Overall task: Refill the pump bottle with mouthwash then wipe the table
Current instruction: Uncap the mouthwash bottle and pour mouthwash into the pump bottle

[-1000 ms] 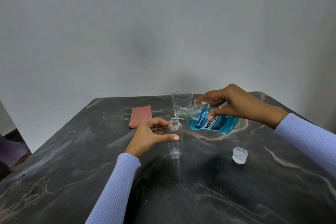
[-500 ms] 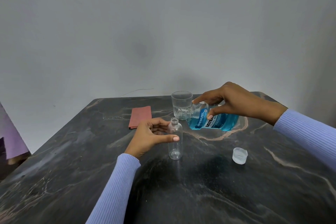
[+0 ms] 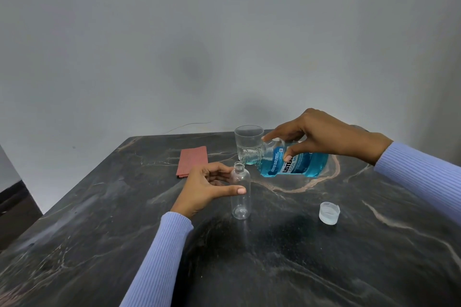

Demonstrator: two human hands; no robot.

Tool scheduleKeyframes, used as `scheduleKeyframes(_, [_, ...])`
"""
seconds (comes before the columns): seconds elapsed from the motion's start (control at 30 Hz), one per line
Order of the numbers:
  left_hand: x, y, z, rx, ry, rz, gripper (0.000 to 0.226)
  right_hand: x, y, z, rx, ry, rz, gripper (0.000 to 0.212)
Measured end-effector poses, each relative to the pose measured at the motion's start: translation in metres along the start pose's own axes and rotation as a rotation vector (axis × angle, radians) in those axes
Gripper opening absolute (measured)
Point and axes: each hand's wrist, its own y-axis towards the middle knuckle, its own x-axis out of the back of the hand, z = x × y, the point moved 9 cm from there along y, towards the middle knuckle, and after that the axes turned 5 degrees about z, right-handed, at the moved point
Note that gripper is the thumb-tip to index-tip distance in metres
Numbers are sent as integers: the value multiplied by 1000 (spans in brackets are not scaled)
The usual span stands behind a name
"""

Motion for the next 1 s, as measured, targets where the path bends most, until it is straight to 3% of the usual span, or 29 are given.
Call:
scheduleKeyframes(0.5, [3, 2, 6, 24, 57, -10, 34, 4, 5, 4, 38, -31, 18, 52])
scheduleKeyframes(0.73, [4, 3, 11, 38, 61, -10, 52, 4, 4, 5, 22, -27, 32, 50])
scheduleKeyframes(0.9, [3, 3, 10, 31, 24, -6, 43, 4, 5, 6, 16, -26, 43, 52])
scheduleKeyframes(1.0, [3, 4, 10, 26, 16, -3, 52, 3, 4, 6, 0, -32, 55, 52])
